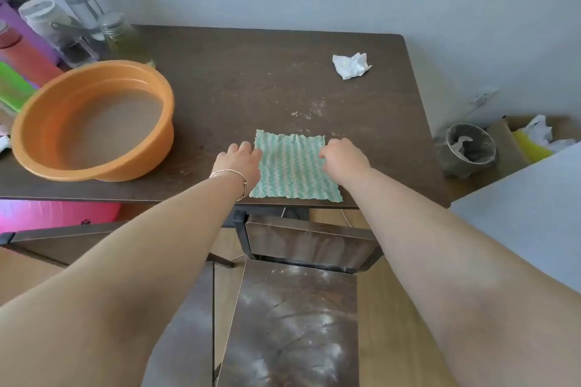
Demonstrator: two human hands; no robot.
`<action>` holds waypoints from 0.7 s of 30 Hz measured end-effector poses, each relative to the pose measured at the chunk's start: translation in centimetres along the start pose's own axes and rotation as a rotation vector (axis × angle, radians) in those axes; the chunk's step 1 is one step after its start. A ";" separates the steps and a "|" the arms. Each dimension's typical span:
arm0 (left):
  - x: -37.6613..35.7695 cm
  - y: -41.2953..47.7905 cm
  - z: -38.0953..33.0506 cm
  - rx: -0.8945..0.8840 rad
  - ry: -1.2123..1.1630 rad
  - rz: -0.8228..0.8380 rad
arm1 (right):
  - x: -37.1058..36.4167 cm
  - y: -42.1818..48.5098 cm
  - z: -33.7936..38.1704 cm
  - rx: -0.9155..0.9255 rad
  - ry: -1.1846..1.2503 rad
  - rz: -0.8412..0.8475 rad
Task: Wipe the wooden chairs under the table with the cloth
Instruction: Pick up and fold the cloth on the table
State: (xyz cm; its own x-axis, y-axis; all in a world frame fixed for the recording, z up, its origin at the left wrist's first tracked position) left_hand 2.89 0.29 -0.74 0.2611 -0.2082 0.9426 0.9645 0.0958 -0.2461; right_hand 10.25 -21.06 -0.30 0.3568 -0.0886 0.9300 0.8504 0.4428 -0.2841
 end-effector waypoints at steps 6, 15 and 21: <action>-2.1 2.0 -0.4 0.019 -0.009 -0.019 | -2.0 0.8 -0.8 -0.040 0.123 -0.017; -3.2 2.3 -0.4 0.042 -0.205 -0.055 | -2.9 1.2 -0.8 -0.057 0.194 -0.073; -1.4 0.9 0.7 0.090 -0.265 -0.096 | -1.7 -0.7 -0.4 -0.088 0.327 -0.186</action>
State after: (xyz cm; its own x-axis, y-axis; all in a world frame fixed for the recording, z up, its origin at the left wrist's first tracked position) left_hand 3.32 1.39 -2.13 0.1378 0.0398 0.9897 0.9740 0.1760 -0.1427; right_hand 9.21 -21.59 -1.79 0.2861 -0.4463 0.8479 0.9370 0.3155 -0.1501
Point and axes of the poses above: each hand's wrist, its own y-axis towards the middle knuckle, its own x-axis out of the back of the hand, z = x × y, the point moved 3 cm from there along y, towards the middle knuckle, and after that the axes turned 9 degrees about y, right-handed, at the moved point
